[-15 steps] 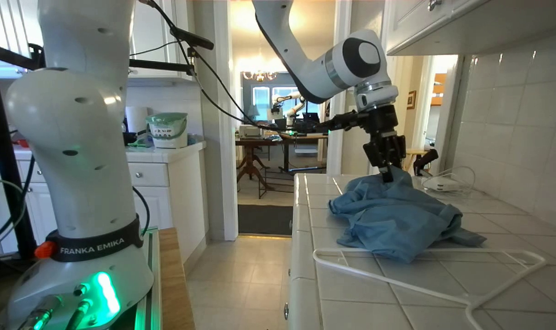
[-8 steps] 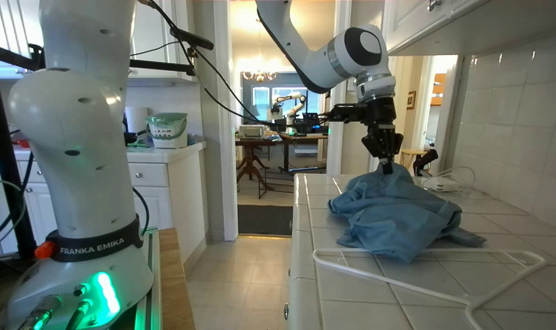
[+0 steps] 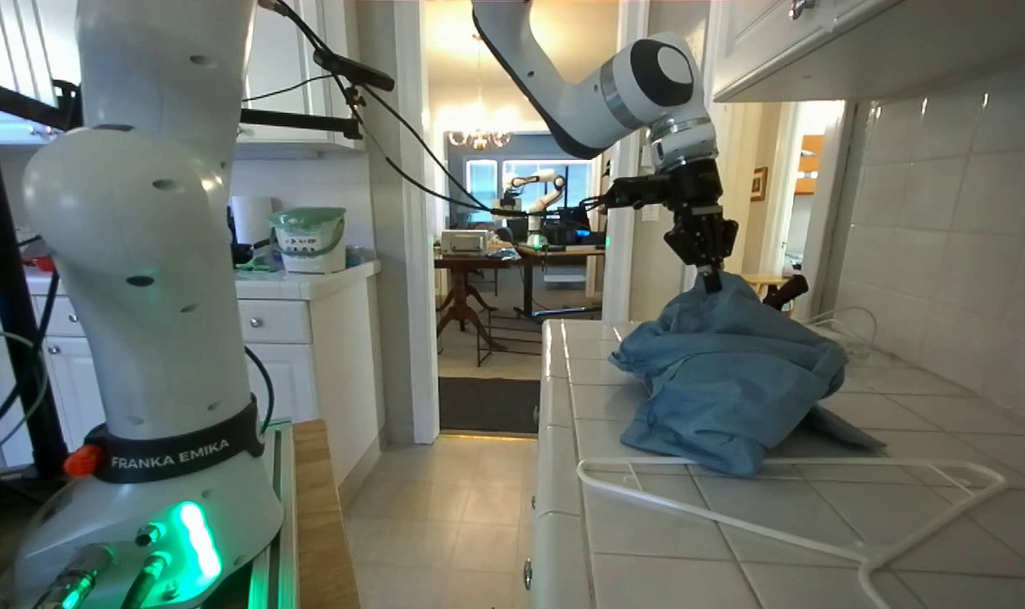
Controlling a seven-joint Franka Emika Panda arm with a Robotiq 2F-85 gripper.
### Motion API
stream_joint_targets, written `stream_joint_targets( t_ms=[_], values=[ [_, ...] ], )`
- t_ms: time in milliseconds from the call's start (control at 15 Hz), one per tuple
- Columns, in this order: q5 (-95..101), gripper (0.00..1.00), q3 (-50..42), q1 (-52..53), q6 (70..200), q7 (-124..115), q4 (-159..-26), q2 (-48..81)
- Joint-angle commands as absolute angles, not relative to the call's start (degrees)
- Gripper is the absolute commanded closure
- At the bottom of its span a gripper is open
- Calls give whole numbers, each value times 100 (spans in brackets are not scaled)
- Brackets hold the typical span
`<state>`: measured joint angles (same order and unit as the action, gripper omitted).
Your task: Move the white hanger to the right then place the blue towel on the left.
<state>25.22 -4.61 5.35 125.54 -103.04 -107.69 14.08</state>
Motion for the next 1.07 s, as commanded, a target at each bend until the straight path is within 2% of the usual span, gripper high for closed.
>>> stream_joint_targets(
  t_ms=[0,667,1000],
  values=[
    [2600,99,-315,785,12488,-10514,-9971,1865],
    [2879,99,-300,1620,12434,-10629,-8668,2874],
    [3031,99,-412,1743,12222,-10473,-8700,2653]
  ],
)
